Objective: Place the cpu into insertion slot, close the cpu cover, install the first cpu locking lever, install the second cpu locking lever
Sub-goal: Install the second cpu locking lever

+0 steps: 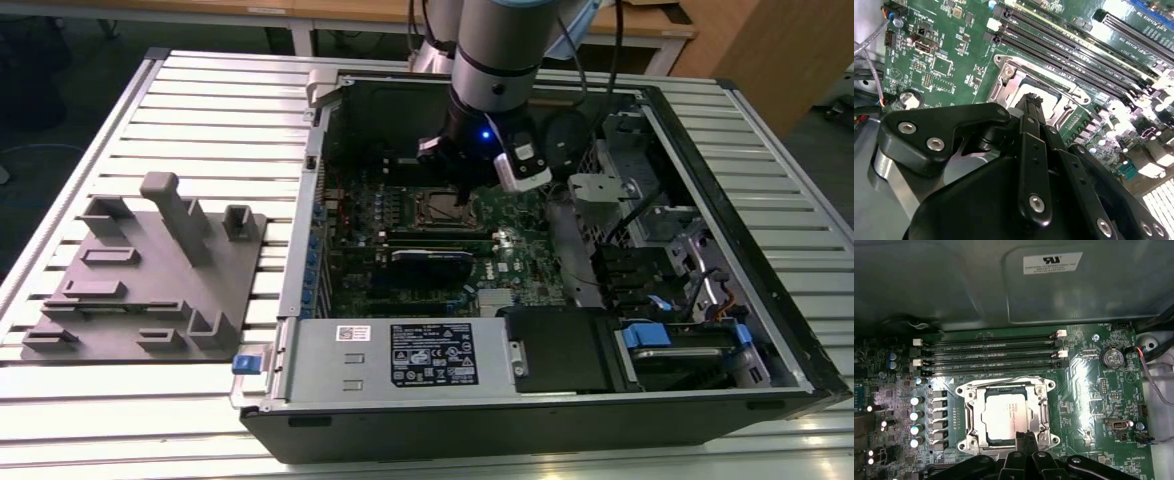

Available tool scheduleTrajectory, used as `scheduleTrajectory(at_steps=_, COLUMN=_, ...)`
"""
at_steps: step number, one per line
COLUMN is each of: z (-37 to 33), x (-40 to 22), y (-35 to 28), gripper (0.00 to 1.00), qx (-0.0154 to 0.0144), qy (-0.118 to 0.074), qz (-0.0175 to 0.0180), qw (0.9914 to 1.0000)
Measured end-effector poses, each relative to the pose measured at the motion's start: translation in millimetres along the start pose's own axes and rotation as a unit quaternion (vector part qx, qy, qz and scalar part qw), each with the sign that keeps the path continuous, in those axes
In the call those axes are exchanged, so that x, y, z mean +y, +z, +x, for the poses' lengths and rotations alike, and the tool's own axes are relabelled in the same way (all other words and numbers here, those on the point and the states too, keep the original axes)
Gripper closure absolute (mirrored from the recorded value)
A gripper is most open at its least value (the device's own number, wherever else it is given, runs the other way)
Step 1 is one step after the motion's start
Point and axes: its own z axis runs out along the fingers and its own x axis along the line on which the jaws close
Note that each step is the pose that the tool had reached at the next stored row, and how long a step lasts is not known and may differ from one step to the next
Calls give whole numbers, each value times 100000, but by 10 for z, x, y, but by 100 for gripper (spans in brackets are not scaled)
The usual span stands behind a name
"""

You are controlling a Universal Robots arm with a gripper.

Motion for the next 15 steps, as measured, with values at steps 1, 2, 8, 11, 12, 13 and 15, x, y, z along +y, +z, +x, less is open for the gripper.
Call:
scheduleTrajectory(at_steps=1, z=0, x=1, y=-1, gripper=89, qx=-3, qy=3, qz=-17, qw=100000)
scheduleTrajectory(at_steps=2, z=0, x=0, y=-1, gripper=89, qx=-2, qy=2, qz=-29, qw=100000)
scheduleTrajectory(at_steps=8, z=-5, x=-106, y=-16, gripper=89, qx=11, qy=-2, qz=-45, qw=100000)
scheduleTrajectory(at_steps=11, z=6, x=-131, y=-18, gripper=89, qx=8, qy=6, qz=-86, qw=100000)
scheduleTrajectory(at_steps=12, z=15, x=-134, y=-19, gripper=89, qx=17, qy=4, qz=-126, qw=100000)
scheduleTrajectory(at_steps=13, z=32, x=-137, y=-18, gripper=89, qx=18, qy=2, qz=-192, qw=100000)
scheduleTrajectory(at_steps=15, z=77, x=-149, y=-17, gripper=89, qx=38, qy=2, qz=-409, qw=99999)
